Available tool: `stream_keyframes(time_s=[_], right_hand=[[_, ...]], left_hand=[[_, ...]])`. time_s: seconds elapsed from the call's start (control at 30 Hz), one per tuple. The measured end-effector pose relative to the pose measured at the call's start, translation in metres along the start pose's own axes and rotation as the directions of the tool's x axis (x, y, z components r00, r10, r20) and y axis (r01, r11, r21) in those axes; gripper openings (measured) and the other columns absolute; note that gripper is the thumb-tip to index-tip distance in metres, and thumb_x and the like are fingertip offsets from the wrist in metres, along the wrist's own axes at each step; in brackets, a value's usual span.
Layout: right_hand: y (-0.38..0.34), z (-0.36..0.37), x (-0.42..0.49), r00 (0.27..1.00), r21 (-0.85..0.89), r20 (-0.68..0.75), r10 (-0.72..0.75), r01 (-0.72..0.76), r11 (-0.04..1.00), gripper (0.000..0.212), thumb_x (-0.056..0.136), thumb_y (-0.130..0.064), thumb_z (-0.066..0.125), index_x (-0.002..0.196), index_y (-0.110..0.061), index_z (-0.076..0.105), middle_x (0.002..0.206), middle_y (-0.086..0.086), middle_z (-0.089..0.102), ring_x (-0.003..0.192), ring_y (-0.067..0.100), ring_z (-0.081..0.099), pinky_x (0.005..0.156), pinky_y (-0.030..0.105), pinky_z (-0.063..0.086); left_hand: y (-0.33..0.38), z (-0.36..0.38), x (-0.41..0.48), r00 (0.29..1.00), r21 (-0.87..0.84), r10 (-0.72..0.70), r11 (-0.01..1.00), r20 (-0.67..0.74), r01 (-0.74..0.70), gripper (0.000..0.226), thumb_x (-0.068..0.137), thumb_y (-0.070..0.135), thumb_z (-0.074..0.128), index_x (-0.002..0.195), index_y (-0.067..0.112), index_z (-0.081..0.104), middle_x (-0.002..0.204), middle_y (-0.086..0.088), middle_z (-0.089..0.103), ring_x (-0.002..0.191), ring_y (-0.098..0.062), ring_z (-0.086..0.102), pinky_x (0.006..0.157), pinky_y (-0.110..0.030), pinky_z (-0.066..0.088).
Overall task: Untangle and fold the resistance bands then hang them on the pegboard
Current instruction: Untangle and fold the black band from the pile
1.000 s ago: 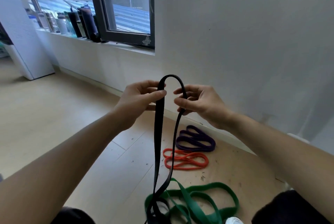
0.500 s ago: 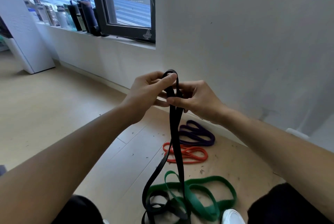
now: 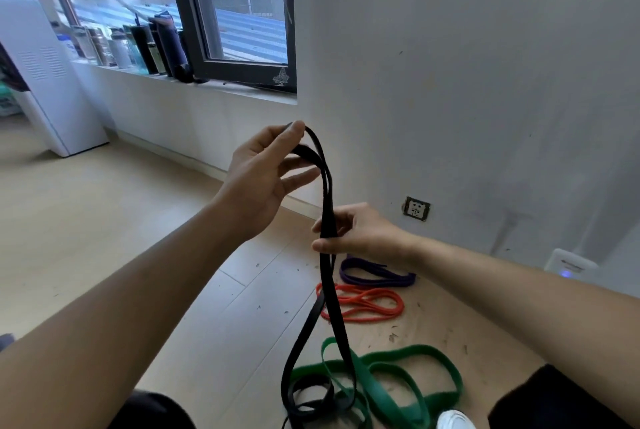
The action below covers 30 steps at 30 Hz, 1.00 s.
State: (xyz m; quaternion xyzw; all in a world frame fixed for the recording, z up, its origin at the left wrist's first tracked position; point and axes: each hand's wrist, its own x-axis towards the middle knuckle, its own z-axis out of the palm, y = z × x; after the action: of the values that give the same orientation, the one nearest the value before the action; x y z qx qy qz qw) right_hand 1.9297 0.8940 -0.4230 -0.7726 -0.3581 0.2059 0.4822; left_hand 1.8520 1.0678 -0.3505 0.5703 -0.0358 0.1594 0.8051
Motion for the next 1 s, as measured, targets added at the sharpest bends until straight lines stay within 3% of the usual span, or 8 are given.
stream_keyframes(time_s=[0.1, 0.2, 0.3, 0.5, 0.7, 0.87, 0.93, 1.0], right_hand=[[0.005, 0.000, 0.007, 0.999, -0.005, -0.041, 0.009, -0.009, 1.000, 0.014, 0.087, -0.011, 0.077, 0.098, -0.003, 0.074, 0.095, 0.016, 0.072, 0.088, 0.026, 0.069, 0.086, 0.033, 0.057], [0.005, -0.012, 0.009, 0.995, -0.017, -0.092, 0.039, -0.041, 0.999, 0.007, 0.086, -0.008, 0.074, 0.091, -0.003, 0.075, 0.086, 0.014, 0.070, 0.080, 0.013, 0.063, 0.080, 0.030, 0.050], [0.005, -0.029, 0.007, 0.990, 0.017, -0.134, 0.048, -0.046, 0.999, 0.010, 0.086, -0.010, 0.073, 0.094, -0.004, 0.075, 0.098, 0.021, 0.073, 0.090, 0.023, 0.068, 0.097, 0.046, 0.053], [-0.014, -0.054, -0.003, 0.963, 0.053, -0.252, -0.091, 0.107, 0.993, 0.014, 0.091, -0.006, 0.071, 0.105, -0.003, 0.075, 0.087, 0.005, 0.071, 0.081, 0.010, 0.066, 0.082, 0.029, 0.051], [-0.045, -0.063, -0.016, 0.902, -0.008, -0.299, -0.312, 0.324, 0.946, 0.026, 0.096, -0.007, 0.067, 0.121, -0.006, 0.070, 0.091, -0.004, 0.073, 0.085, 0.006, 0.067, 0.083, 0.020, 0.054], [-0.050, -0.061, -0.017, 0.890, -0.071, -0.292, -0.350, 0.345, 0.936, 0.026, 0.096, -0.007, 0.066, 0.121, -0.015, 0.069, 0.088, -0.011, 0.072, 0.084, 0.002, 0.064, 0.081, 0.019, 0.052], [-0.049, -0.057, -0.017, 0.907, -0.126, -0.237, -0.347, 0.325, 0.937, 0.025, 0.096, -0.008, 0.067, 0.120, -0.015, 0.071, 0.095, 0.000, 0.074, 0.086, 0.010, 0.064, 0.084, 0.027, 0.054], [-0.046, -0.055, -0.017, 0.924, -0.163, -0.187, -0.334, 0.306, 0.938, 0.025, 0.096, -0.010, 0.068, 0.121, -0.013, 0.072, 0.104, 0.015, 0.075, 0.087, 0.025, 0.066, 0.087, 0.040, 0.056]], left_hand=[[0.001, -0.011, 0.003, 0.999, -0.013, 0.011, 1.000, -0.040, -0.012, 0.017, 0.087, 0.029, 0.068, 0.095, 0.014, 0.065, 0.087, -0.006, 0.067, 0.086, -0.021, 0.071, 0.075, -0.032, 0.059], [-0.001, -0.028, 0.006, 0.991, 0.051, 0.008, 0.999, -0.134, -0.002, 0.016, 0.087, 0.032, 0.069, 0.094, 0.017, 0.065, 0.089, -0.001, 0.063, 0.086, -0.016, 0.069, 0.075, -0.030, 0.058], [-0.004, -0.048, 0.005, 0.984, 0.150, -0.019, 0.988, -0.175, 0.046, 0.022, 0.083, 0.037, 0.070, 0.094, 0.017, 0.066, 0.095, 0.000, 0.063, 0.093, -0.014, 0.066, 0.078, -0.030, 0.058], [-0.011, -0.082, -0.001, 0.971, 0.506, -0.222, 0.829, -0.095, 0.239, 0.041, 0.083, 0.039, 0.066, 0.108, 0.008, 0.071, 0.106, -0.008, 0.076, 0.112, -0.033, 0.068, 0.082, -0.032, 0.060], [-0.017, -0.073, -0.006, 0.931, 0.649, -0.352, 0.732, 0.099, 0.208, 0.041, 0.082, 0.034, 0.069, 0.118, 0.014, 0.073, 0.117, -0.004, 0.075, 0.112, -0.028, 0.069, 0.100, -0.043, 0.055], [-0.018, -0.051, -0.006, 0.959, 0.607, -0.233, 0.790, 0.162, 0.089, 0.051, 0.085, 0.029, 0.079, 0.132, 0.021, 0.062, 0.121, -0.001, 0.074, 0.113, -0.017, 0.069, 0.098, -0.037, 0.053], [-0.018, -0.044, -0.004, 0.984, 0.559, -0.136, 0.827, 0.115, 0.049, 0.064, 0.077, 0.027, 0.082, 0.136, 0.023, 0.057, 0.123, 0.002, 0.072, 0.114, -0.014, 0.069, 0.098, -0.033, 0.052], [-0.020, -0.037, -0.001, 0.999, 0.630, -0.005, 0.777, 0.033, -0.018, 0.074, 0.073, 0.028, 0.086, 0.140, 0.025, 0.053, 0.129, 0.008, 0.066, 0.119, -0.013, 0.064, 0.101, -0.033, 0.050]])
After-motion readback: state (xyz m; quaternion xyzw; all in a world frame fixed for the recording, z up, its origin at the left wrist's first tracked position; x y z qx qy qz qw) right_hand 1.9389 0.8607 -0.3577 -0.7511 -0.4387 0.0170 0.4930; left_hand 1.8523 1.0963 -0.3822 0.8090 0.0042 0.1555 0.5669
